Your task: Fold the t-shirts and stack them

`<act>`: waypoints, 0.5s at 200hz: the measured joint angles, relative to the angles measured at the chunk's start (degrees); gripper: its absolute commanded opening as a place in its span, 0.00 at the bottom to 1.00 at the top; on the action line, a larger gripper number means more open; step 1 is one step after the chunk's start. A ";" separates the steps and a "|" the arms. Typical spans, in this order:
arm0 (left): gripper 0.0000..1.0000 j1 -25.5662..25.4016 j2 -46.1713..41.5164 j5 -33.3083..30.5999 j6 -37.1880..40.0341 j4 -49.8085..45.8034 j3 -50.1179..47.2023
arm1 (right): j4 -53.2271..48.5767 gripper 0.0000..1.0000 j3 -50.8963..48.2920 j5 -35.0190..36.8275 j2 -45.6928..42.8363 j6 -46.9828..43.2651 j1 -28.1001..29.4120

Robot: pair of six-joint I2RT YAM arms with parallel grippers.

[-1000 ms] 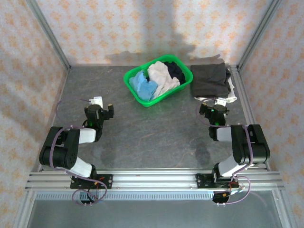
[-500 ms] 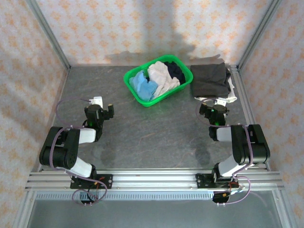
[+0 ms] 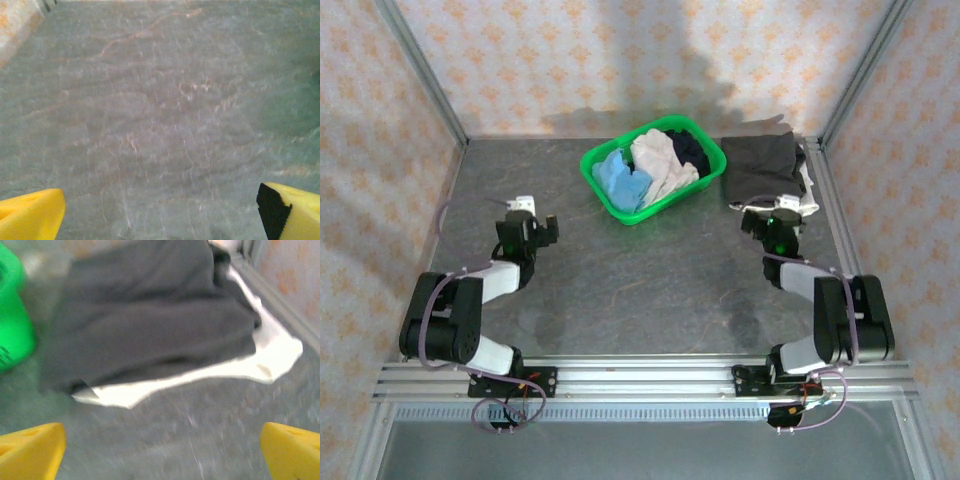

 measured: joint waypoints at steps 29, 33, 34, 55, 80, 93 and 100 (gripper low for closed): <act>1.00 0.00 -7.41 1.55 -3.85 -11.45 10.14 | -4.46 1.00 3.87 0.37 -6.75 9.27 0.24; 1.00 0.00 -8.72 1.81 -5.05 -12.48 10.88 | -6.49 1.00 4.74 1.55 -7.43 12.44 0.26; 1.00 0.00 -8.96 1.79 -5.38 -12.70 11.04 | -6.88 1.00 4.92 1.84 -7.52 13.09 0.26; 1.00 -0.13 -13.18 1.07 -15.32 -21.68 15.82 | -15.50 0.99 9.31 2.08 -8.15 20.79 -0.55; 1.00 -0.83 -11.56 1.86 -22.36 -30.60 21.35 | -22.43 0.99 13.77 -2.95 -6.67 22.91 0.42; 1.00 -3.39 -8.74 2.45 -24.50 -33.75 23.41 | -26.03 0.99 17.07 -5.57 -4.55 23.08 1.33; 1.00 -5.55 -6.84 2.69 -25.00 -35.12 24.46 | -27.47 0.99 18.84 -6.95 -3.30 23.10 1.73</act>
